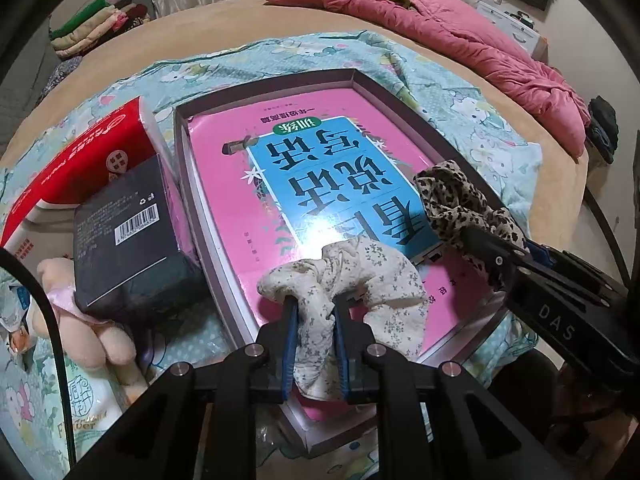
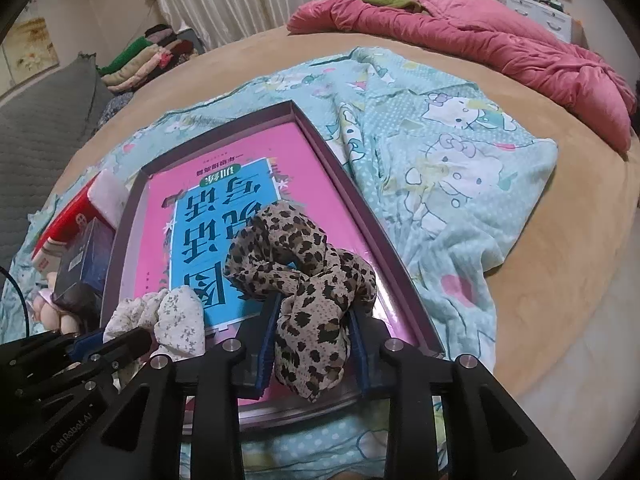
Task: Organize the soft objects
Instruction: 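Lower both scrunchies onto the pink book and open both tools, then withdraw both open tools back toward the remaining items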
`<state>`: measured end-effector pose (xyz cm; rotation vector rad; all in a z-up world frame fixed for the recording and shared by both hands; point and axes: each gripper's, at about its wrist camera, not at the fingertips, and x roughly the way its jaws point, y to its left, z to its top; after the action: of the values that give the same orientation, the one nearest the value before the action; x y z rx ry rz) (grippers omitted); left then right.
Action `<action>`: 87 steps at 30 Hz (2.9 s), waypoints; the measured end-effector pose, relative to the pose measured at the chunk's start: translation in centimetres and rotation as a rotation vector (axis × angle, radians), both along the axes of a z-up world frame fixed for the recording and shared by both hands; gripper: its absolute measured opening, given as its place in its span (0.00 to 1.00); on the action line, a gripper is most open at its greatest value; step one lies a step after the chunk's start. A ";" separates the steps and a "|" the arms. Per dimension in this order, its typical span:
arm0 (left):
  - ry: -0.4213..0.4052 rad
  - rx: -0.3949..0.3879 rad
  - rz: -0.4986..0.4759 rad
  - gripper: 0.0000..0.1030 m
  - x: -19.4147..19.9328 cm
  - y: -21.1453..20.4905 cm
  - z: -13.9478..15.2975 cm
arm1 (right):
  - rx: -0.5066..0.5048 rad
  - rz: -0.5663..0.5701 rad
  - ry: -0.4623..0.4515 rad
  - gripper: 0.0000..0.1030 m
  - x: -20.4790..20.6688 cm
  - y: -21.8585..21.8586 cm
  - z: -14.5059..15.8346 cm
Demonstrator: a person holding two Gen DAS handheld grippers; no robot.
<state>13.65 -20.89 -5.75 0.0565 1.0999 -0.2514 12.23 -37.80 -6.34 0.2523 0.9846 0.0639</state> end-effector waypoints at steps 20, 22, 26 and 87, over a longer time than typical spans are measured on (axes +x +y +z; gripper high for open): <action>0.000 0.000 0.007 0.35 -0.9 0.4 0.3 | -0.032 -0.049 -0.095 0.46 -1.2 -0.2 2.0; -0.005 -0.004 0.007 0.38 -0.9 0.5 0.5 | -0.030 -0.050 -0.114 0.46 -1.3 -0.1 2.4; -0.015 -0.023 0.008 0.47 -1.1 0.7 0.9 | -0.025 -0.054 -0.150 0.53 -1.7 0.1 3.1; -0.246 0.015 0.292 0.74 -10.3 19.4 10.7 | -0.028 0.353 -0.435 0.77 -9.2 16.5 14.8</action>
<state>3.36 -1.47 4.91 -0.0582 0.8522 0.0261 2.99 -21.26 8.47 0.0312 0.5858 0.4100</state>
